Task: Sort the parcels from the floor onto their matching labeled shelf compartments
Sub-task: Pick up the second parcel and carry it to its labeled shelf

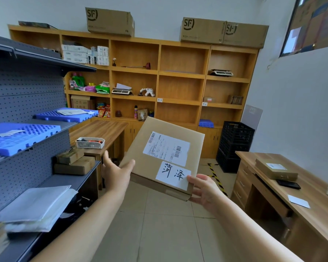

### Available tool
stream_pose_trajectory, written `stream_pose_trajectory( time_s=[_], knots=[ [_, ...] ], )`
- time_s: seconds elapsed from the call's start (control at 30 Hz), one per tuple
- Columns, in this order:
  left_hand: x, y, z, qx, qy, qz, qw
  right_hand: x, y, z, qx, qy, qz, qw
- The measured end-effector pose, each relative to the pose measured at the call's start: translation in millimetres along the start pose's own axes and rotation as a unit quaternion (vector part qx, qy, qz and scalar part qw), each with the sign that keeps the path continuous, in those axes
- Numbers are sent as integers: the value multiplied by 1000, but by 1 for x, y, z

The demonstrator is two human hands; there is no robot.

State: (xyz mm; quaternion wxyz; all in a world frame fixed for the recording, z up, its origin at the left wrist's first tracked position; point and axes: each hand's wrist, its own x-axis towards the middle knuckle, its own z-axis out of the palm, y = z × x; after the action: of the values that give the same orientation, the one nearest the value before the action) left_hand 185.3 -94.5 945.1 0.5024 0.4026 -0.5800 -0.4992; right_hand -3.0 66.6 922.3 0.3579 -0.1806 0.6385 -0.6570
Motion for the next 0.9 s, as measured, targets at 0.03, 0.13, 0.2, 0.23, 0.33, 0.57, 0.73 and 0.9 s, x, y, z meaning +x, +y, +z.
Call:
stream_pose_trajectory(
  time_s=[0.03,0.13,0.2,0.23,0.33,0.57,0.73,0.9],
  knots=[
    [-6,0,4,12,42,-9,999,-1,1,6,7,8,-2,1000],
    [-23,-5,19,19,72,-25,997,-7,5,24,27,36,-11,999],
    [-37,-11,32,9,53,-41,998,-13,9,37,49,47,-18,998],
    [-46,-12,39,-5,36,-55,998,-16,11,44,59,52,-22,997],
    [-66,-17,55,-64,-19,-79,995,-22,16,60,96,65,-28,993],
    [-77,-23,58,-204,-105,-111,967,-29,22,68,130,70,-29,989],
    [-67,-18,43,-230,-112,-118,960,-33,15,53,8,91,-50,995],
    [-44,-18,13,-197,-159,-114,961,-32,-10,10,-91,181,-138,969]
  ],
)
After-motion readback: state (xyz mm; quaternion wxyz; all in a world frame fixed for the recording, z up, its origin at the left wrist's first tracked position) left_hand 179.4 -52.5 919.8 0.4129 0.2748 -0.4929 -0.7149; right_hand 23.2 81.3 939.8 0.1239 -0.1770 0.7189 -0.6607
